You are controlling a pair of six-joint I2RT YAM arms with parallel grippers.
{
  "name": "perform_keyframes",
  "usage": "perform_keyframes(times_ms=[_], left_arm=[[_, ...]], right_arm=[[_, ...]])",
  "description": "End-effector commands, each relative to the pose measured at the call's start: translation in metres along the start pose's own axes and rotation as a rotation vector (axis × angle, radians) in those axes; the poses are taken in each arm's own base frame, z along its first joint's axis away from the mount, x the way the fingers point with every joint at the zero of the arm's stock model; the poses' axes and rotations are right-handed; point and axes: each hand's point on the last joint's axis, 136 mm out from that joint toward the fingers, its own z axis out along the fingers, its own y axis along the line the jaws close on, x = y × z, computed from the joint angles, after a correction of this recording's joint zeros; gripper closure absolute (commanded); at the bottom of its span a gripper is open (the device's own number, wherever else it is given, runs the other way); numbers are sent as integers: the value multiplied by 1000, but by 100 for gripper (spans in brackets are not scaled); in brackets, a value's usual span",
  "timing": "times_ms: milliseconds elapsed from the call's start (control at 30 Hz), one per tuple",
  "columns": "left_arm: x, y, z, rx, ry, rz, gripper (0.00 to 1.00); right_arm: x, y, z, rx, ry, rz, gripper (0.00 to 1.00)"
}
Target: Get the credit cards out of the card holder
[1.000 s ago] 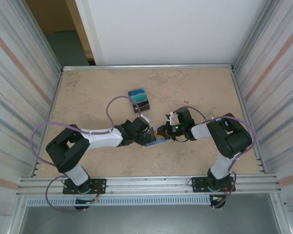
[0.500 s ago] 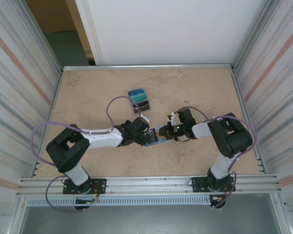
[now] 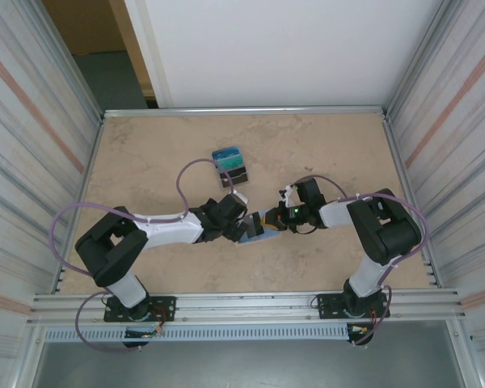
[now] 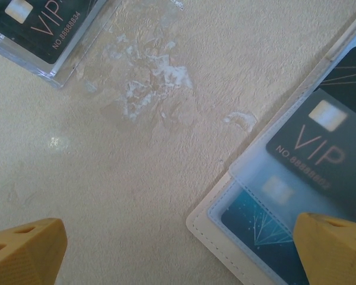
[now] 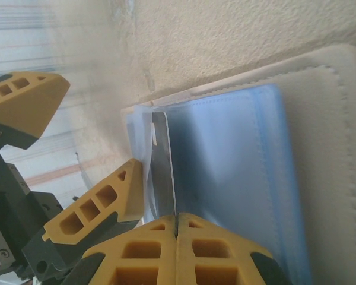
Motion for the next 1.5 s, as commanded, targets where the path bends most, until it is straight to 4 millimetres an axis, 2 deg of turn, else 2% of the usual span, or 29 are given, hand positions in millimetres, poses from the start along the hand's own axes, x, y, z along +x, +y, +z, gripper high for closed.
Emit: perform_keyframes(times_ms=[0,333,533,833,1033,1267,1467], left_arm=[[6,6,-7,-23,44,48,1],[-32,9,-35,9,-76,-1,1],[-42,5,-31,18,-98,8,1],[-34,-5,-11,26,-47,53,1],[-21,-10,-2,29,-4,79,1],[-7,-11,4,21,38,103,1],[-5,-11,5,17,44,107,1]], right_arm=[[-6,9,-6,3,-20,-35,100],[-3,16,-3,-3,-15,-51,100],[-2,20,0,-8,-11,-58,100],[-1,18,-1,-4,-15,-53,100],[0,20,-2,-5,-17,-56,100],[-1,19,-8,1,-30,-57,100],[0,21,-9,-6,-31,-60,99]])
